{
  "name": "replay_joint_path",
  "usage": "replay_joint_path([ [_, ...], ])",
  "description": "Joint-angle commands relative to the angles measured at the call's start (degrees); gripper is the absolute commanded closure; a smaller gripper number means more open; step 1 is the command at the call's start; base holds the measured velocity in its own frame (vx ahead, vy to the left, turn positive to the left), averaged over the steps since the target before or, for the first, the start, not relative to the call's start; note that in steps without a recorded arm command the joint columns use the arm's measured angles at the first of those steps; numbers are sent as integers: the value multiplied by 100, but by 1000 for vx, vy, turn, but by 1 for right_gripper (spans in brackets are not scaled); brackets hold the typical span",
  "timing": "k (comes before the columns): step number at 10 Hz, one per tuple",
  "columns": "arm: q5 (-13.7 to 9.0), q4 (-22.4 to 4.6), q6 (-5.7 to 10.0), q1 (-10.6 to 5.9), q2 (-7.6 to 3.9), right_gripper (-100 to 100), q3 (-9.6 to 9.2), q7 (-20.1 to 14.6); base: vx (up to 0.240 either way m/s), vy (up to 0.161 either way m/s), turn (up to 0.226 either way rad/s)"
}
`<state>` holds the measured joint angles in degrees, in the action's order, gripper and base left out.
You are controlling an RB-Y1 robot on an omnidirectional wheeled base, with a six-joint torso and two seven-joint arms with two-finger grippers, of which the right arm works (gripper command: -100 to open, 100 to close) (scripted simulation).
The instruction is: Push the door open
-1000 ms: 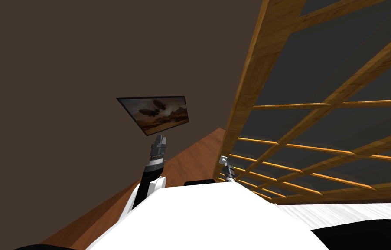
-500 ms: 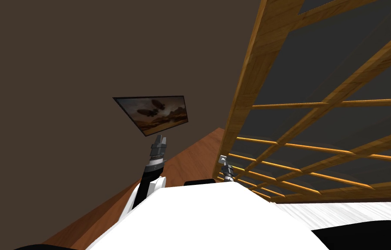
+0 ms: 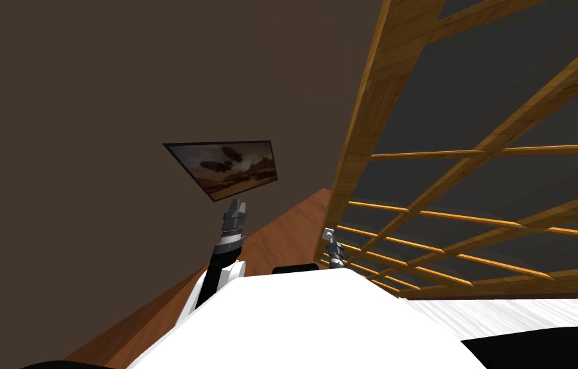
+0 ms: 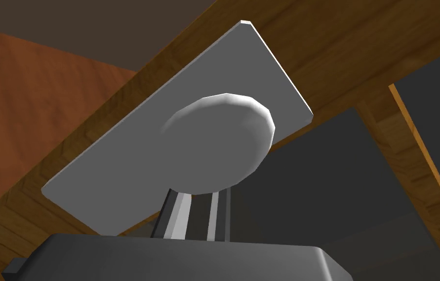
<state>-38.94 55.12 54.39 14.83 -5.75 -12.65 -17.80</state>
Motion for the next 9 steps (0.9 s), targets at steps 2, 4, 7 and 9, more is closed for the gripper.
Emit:
replay_joint_path([
  [2, -50, 6, 130, -155, 2, 100, -56, -330, 6, -8, -8],
  [4, -50, 6, 130, -155, 2, 100, -56, -330, 0, 0, 0],
  [7, -182, -19, 118, -239, 20, 100, -122, -782, 5, -7, -11],
  [9, -182, -19, 118, -239, 20, 100, -122, -782, 1, -1, 5],
])
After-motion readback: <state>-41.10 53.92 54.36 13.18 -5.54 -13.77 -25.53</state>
